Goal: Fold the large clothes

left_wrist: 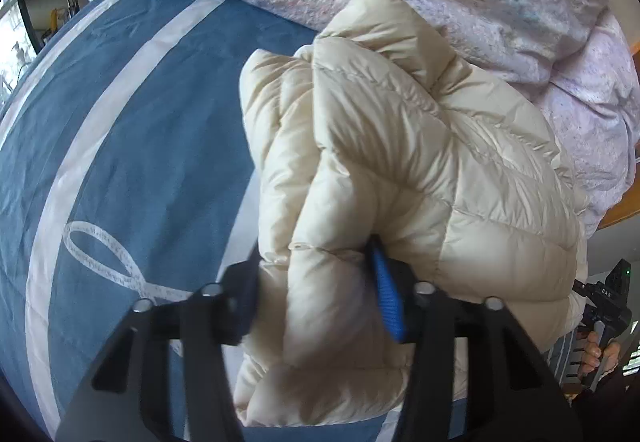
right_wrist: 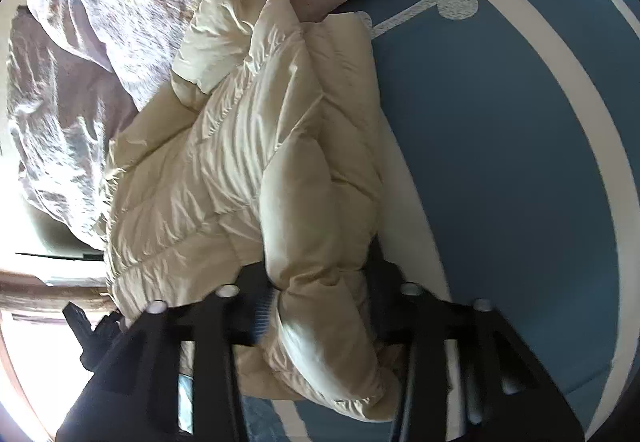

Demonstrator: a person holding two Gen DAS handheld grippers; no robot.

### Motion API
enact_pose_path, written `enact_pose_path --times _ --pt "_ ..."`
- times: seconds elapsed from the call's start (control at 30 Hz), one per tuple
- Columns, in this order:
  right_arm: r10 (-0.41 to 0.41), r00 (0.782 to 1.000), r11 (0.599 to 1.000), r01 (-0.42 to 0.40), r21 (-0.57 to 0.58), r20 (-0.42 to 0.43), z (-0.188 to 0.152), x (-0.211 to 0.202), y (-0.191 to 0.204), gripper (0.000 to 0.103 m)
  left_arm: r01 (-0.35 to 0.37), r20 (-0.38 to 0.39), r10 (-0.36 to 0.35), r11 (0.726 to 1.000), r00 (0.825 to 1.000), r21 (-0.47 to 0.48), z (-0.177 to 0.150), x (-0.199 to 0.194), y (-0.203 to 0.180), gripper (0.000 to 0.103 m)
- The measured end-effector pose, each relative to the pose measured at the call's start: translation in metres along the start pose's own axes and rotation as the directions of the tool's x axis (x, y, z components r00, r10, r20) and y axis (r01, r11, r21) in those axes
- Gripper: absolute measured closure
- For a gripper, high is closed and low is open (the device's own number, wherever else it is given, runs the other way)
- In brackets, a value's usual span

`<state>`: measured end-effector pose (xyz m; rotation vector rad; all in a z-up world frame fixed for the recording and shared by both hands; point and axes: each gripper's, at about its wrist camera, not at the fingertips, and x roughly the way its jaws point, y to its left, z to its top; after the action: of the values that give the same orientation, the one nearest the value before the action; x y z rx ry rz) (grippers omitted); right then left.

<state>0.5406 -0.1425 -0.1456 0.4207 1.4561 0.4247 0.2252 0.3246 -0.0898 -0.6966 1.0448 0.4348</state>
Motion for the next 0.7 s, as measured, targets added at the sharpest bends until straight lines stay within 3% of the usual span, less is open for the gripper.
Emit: enact_pose_path --times 0.1,0.2,0.43,0.7 --pt "0.005 0.999 1.0 -0.006 0.024 0.032 -0.008 -0.006 0.006 0.084 -0.003 0.02 0.002 1.0 1.0 0.027 -0.002 -0.004 -0.008 0.08" --pt "0.012 0.998 0.999 -0.015 0.049 0.063 -0.016 -0.022 0.01 0.089 -0.003 0.044 0.001 0.999 0.999 0.045 -0.005 -0.012 -0.018 0.088" --pt "0.046 0.993 0.997 -0.051 0.05 0.105 -0.052 -0.057 0.018 0.09 0.024 0.085 -0.028 0.999 0.996 0.049 -0.023 -0.052 -0.006 0.089" --pt "0.081 0.995 0.994 -0.085 0.071 0.061 -0.102 -0.067 -0.006 0.09 0.001 0.087 -0.005 0.999 0.996 0.044 -0.068 -0.075 0.015 0.089"
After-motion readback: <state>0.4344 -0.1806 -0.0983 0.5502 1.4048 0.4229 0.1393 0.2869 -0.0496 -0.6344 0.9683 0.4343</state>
